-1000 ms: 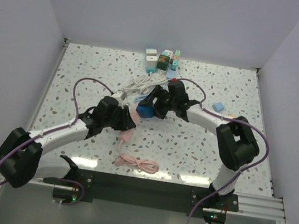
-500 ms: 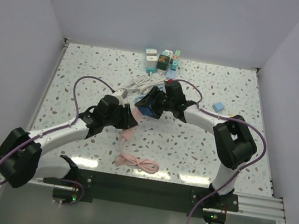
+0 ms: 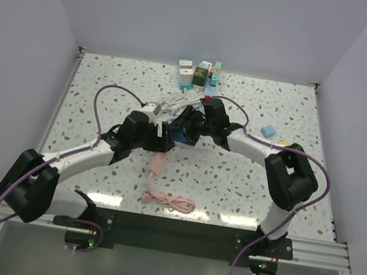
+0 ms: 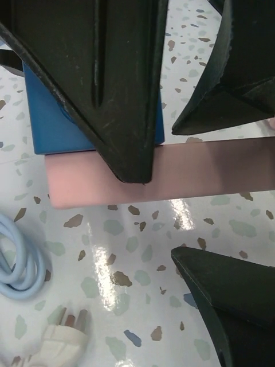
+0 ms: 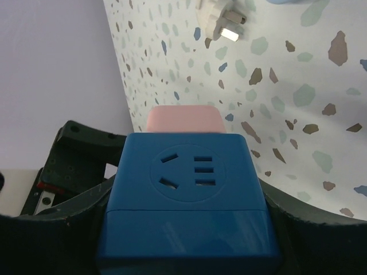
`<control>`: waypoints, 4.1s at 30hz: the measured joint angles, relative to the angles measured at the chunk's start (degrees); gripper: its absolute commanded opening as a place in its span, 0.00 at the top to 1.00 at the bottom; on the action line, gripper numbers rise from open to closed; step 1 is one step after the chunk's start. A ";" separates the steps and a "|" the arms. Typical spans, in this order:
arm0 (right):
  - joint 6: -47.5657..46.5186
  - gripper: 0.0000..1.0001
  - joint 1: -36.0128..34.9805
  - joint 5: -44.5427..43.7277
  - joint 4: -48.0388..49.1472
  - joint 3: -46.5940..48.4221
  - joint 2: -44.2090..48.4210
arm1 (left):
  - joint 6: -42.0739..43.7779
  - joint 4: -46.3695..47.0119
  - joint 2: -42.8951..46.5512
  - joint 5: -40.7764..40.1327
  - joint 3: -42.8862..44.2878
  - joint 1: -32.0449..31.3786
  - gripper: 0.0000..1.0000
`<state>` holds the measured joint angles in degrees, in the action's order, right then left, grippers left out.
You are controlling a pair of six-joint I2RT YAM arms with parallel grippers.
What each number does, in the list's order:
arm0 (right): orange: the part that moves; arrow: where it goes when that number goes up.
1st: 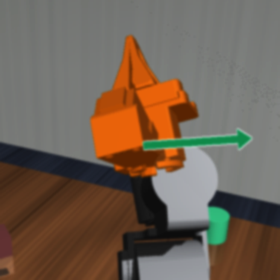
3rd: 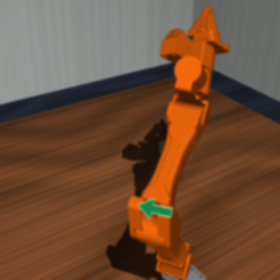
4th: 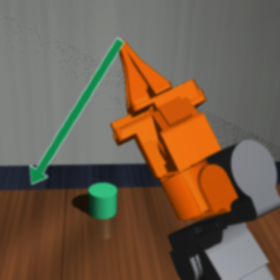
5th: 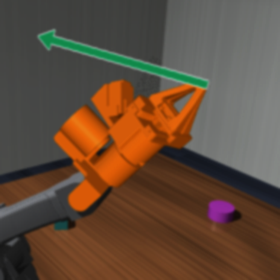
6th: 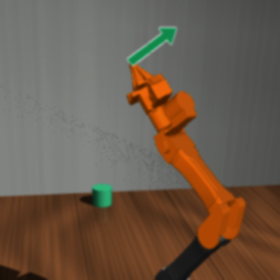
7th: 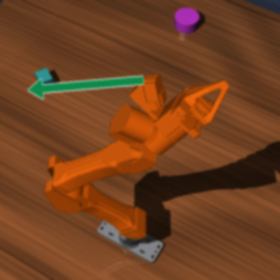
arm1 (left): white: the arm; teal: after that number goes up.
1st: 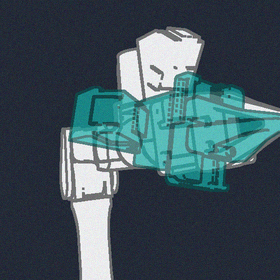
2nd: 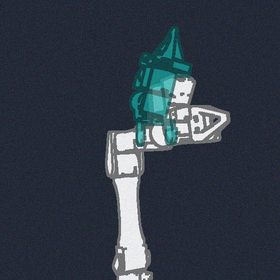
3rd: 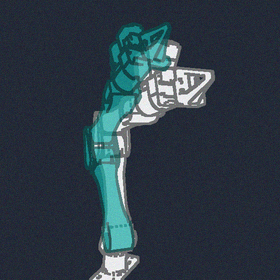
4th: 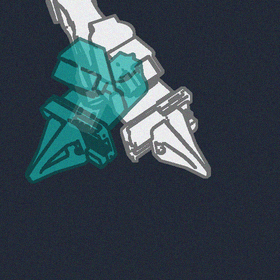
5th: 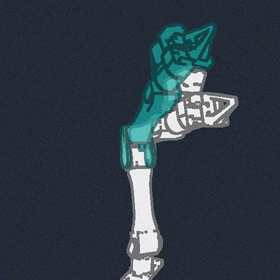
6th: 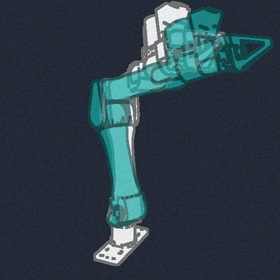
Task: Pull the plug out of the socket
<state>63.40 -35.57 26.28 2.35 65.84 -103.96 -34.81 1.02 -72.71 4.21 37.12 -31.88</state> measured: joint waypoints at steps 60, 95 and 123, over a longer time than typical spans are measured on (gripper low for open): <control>-2.45 1.00 10.91 -6.73 -15.82 -5.03 18.12 | -6.69 -8.15 -13.88 -6.43 10.80 7.13 1.00; -13.97 1.00 51.08 -25.09 -31.52 16.76 -8.52 | 19.39 -28.15 -45.16 -8.11 63.49 43.58 1.00; -16.31 0.16 50.99 -20.76 -29.49 14.88 -7.61 | 17.11 -28.50 -62.97 -3.21 82.93 43.58 0.04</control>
<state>47.09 15.42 5.52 -27.14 80.73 -111.57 -17.69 -27.49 -135.68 0.99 120.05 11.70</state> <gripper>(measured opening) 0.808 0.936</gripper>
